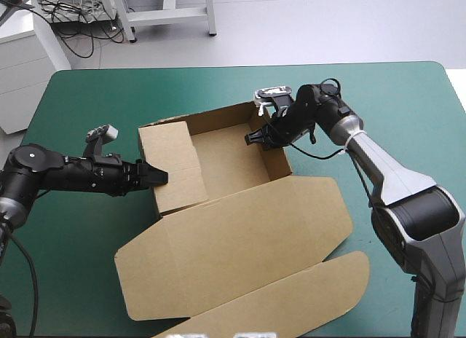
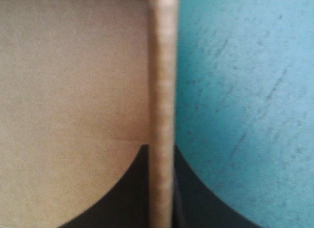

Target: Fold the box

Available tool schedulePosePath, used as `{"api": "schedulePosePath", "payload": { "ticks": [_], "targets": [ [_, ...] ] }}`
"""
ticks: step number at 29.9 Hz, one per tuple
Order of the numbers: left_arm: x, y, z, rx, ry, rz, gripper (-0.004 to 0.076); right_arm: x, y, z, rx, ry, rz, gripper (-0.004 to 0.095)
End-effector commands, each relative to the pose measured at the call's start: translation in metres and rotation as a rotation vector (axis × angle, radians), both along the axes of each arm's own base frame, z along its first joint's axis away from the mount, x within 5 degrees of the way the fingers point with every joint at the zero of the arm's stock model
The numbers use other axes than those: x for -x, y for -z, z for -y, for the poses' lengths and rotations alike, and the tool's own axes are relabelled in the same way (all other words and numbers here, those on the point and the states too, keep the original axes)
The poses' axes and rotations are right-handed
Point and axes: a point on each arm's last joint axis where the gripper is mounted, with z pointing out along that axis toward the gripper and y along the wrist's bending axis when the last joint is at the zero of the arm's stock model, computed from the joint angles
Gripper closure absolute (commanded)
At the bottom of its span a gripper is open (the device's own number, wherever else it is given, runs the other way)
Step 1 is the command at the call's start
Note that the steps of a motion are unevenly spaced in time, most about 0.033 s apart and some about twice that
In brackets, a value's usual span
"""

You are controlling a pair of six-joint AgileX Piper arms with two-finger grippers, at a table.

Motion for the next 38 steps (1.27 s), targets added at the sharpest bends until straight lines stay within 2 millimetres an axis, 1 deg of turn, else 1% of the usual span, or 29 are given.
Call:
{"api": "schedulePosePath", "payload": {
  "ticks": [1,3,6,10,12,15,18,22,23,24,26,28,32,38],
  "targets": [
    [0.001,-0.009,0.000,-0.061,-0.081,0.005,0.0252,0.013,-0.041,-0.016,-0.128,0.029,0.105,0.0926],
    [-0.001,-0.006,0.002,-0.115,-0.106,0.001,0.0252,0.014,-0.041,-0.021,-0.140,0.035,0.108,0.0926],
    [-0.003,-0.004,0.011,-0.161,-0.129,0.005,0.0252,0.018,-0.041,-0.027,-0.129,0.030,0.111,0.0926],
    [-0.006,-0.006,0.025,-0.158,-0.158,0.047,0.0253,0.020,-0.039,-0.027,-0.108,0.022,0.095,0.0926],
    [-0.007,-0.007,0.030,-0.144,-0.180,0.054,0.0280,0.020,-0.038,-0.025,-0.077,0.020,0.091,0.0926],
    [-0.009,-0.008,0.035,-0.147,-0.190,0.075,0.0365,0.020,-0.036,-0.022,-0.037,0.027,0.088,0.0927],
    [-0.009,-0.005,0.036,-0.180,-0.211,0.068,0.0457,0.020,-0.036,-0.022,-0.033,0.031,0.084,0.0927],
    [-0.007,0.001,0.038,-0.283,-0.189,0.060,0.0516,0.021,-0.036,-0.022,-0.042,0.032,0.079,0.0927],
    [-0.006,0.002,0.038,-0.319,-0.172,0.066,0.0544,0.021,-0.036,-0.022,-0.042,0.032,0.079,0.0926],
    [-0.005,0.003,0.039,-0.352,-0.152,0.075,0.0588,0.021,-0.036,-0.022,-0.041,0.031,0.078,0.0927],
    [-0.003,0.005,0.041,-0.401,-0.120,0.092,0.0723,0.021,-0.036,-0.022,-0.040,0.031,0.076,0.0927],
    [-0.002,0.005,0.045,-0.415,-0.104,0.103,0.0734,0.021,-0.036,-0.022,-0.037,0.025,0.077,0.0927],
    [-0.005,0.002,0.045,-0.396,-0.143,0.120,0.0734,0.022,-0.035,-0.022,-0.034,0.024,0.071,0.0927],
    [-0.018,-0.016,0.043,-0.450,-0.160,0.144,0.0734,0.023,-0.034,-0.016,0.039,0.012,0.074,0.0926]
  ]
}}
